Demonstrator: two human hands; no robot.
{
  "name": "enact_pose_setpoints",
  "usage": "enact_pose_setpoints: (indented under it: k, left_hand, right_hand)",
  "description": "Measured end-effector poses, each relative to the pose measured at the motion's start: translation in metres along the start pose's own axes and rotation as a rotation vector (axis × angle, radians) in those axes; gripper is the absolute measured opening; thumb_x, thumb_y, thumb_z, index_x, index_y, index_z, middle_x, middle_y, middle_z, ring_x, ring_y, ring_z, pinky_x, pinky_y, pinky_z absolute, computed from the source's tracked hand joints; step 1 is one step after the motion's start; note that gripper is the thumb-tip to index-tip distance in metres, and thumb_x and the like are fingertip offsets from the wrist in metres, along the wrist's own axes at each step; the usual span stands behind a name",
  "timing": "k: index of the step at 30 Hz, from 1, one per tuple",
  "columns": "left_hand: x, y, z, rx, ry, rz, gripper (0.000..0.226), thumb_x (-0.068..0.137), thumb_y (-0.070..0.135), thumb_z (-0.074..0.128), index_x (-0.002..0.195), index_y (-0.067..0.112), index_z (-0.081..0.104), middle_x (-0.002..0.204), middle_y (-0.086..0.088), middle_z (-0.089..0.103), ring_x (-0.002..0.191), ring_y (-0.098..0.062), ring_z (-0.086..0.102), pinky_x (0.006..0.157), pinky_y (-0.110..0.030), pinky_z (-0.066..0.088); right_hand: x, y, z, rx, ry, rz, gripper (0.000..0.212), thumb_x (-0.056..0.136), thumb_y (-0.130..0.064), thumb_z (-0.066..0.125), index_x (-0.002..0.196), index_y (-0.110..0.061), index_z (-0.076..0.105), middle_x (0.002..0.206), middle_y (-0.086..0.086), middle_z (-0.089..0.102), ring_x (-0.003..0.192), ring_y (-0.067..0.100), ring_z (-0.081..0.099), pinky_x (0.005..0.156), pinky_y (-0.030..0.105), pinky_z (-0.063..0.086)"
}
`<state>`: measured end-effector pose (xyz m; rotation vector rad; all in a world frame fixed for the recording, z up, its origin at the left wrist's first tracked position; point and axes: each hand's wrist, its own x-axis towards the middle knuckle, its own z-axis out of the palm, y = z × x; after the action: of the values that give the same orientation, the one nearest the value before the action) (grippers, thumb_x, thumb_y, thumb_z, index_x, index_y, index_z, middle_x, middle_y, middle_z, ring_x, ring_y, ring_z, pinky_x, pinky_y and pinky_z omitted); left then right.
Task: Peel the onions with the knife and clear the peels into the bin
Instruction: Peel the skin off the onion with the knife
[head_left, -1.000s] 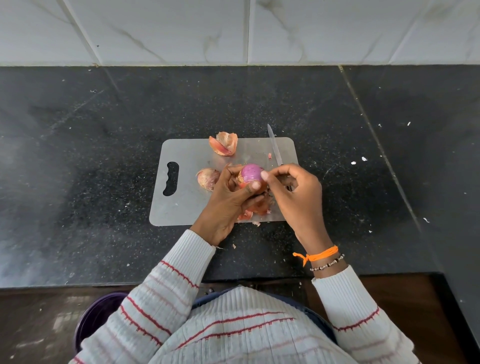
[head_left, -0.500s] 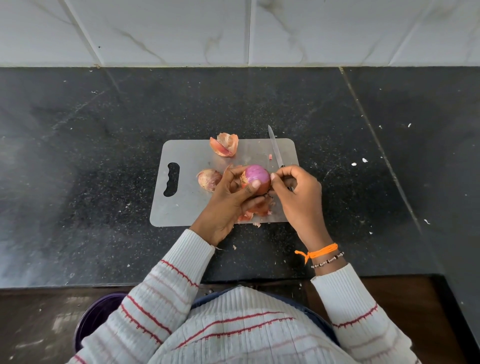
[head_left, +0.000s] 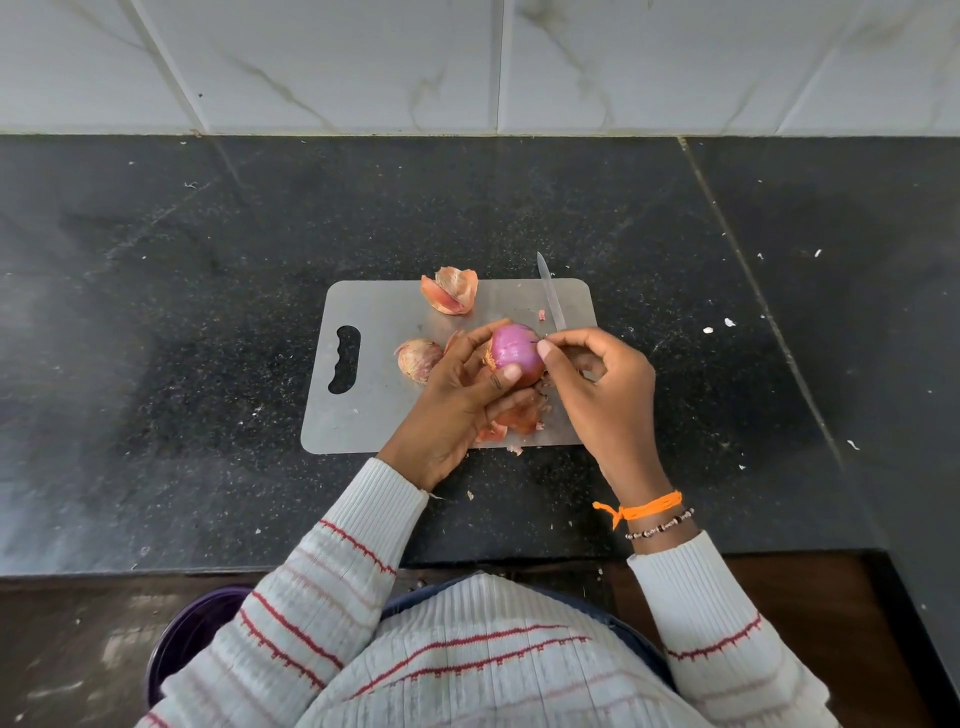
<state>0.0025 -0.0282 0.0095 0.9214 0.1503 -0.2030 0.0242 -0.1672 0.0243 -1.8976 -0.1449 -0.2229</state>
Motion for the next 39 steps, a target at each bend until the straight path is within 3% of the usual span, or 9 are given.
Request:
enact_pose_setpoints:
  k: [9,17,19,22,24,27,30,35,39]
  left_hand:
    - [-0.001,-0.001,-0.001,0.078,0.027,0.039,0.051,0.074,0.007,0.066,0.123,0.011,0.052,0.138,-0.021,0.043,0.111,-0.028,0.059,0.080,-0.032,0.058]
    - [-0.004,0.002,0.003,0.103,0.031,-0.001,0.053,0.071,0.008,0.065,0.122,0.014,0.053,0.133,-0.017,0.048,0.106,-0.027,0.061,0.082,-0.033,0.057]
    - [-0.004,0.001,0.003,0.097,0.036,-0.007,0.054,0.071,0.008,0.065,0.122,0.015,0.052,0.131,-0.015,0.050,0.108,-0.027,0.060,0.082,-0.032,0.057]
    - [-0.002,0.000,0.001,0.095,0.036,-0.002,0.054,0.073,0.008,0.064,0.125,0.014,0.051,0.132,-0.016,0.049,0.109,-0.026,0.061,0.080,-0.029,0.058]
    - [-0.001,0.000,0.000,0.088,0.036,-0.004,0.055,0.073,0.008,0.064,0.126,0.013,0.050,0.133,-0.018,0.049,0.109,-0.027,0.061,0.080,-0.029,0.058]
    - [-0.001,-0.001,0.001,0.077,0.040,0.003,0.056,0.073,0.008,0.065,0.127,0.011,0.049,0.132,-0.019,0.050,0.107,-0.026,0.062,0.083,-0.032,0.057]
    - [-0.001,-0.001,0.001,0.094,0.049,0.014,0.054,0.072,0.009,0.066,0.124,0.012,0.051,0.132,-0.019,0.050,0.108,-0.026,0.061,0.082,-0.033,0.057]
    - [-0.001,-0.001,0.000,0.133,0.047,0.014,0.052,0.068,0.012,0.070,0.117,0.017,0.056,0.136,-0.019,0.045,0.117,-0.031,0.056,0.082,-0.033,0.058]
    - [-0.001,-0.001,0.000,0.123,0.038,0.000,0.051,0.068,0.010,0.070,0.117,0.017,0.057,0.136,-0.019,0.044,0.113,-0.031,0.058,0.079,-0.032,0.058]
  right_hand:
    - [-0.002,-0.005,0.001,-0.044,0.007,-0.035,0.008,0.080,-0.017,0.071,0.085,-0.011,0.071,0.076,-0.009,0.067,0.073,0.000,0.065,0.066,0.012,0.051]
    - [0.002,0.004,0.000,-0.093,0.034,-0.049,0.006,0.079,-0.005,0.068,0.082,-0.009,0.071,0.072,-0.008,0.064,0.069,-0.005,0.062,0.064,0.009,0.049]
    - [0.001,0.006,-0.001,-0.057,0.029,-0.009,0.008,0.082,-0.006,0.066,0.082,-0.013,0.071,0.074,-0.005,0.068,0.070,-0.001,0.064,0.066,0.014,0.051]
    - [0.000,0.006,0.000,0.051,0.013,0.084,0.018,0.087,-0.013,0.061,0.076,-0.025,0.067,0.078,0.000,0.071,0.075,0.014,0.068,0.072,0.035,0.058]
    - [0.000,0.005,0.001,0.106,0.004,0.111,0.017,0.088,-0.018,0.062,0.076,-0.028,0.067,0.079,0.001,0.071,0.077,0.018,0.069,0.074,0.042,0.058]
    - [-0.002,0.001,0.001,0.085,-0.013,0.078,0.005,0.084,-0.022,0.069,0.083,-0.017,0.070,0.081,-0.001,0.071,0.077,0.012,0.068,0.071,0.033,0.058]
    - [-0.003,-0.001,0.002,0.018,-0.009,0.044,0.013,0.077,-0.020,0.075,0.086,-0.011,0.071,0.081,-0.004,0.070,0.075,0.005,0.067,0.068,0.021,0.055]
    - [-0.002,0.004,0.002,-0.013,-0.006,-0.008,0.009,0.077,-0.015,0.074,0.081,-0.007,0.071,0.078,0.002,0.070,0.073,0.010,0.066,0.069,0.026,0.056]
    - [0.001,0.007,0.000,-0.035,0.008,-0.036,0.006,0.079,-0.008,0.071,0.074,-0.005,0.069,0.071,-0.002,0.067,0.068,0.010,0.063,0.065,0.025,0.054]
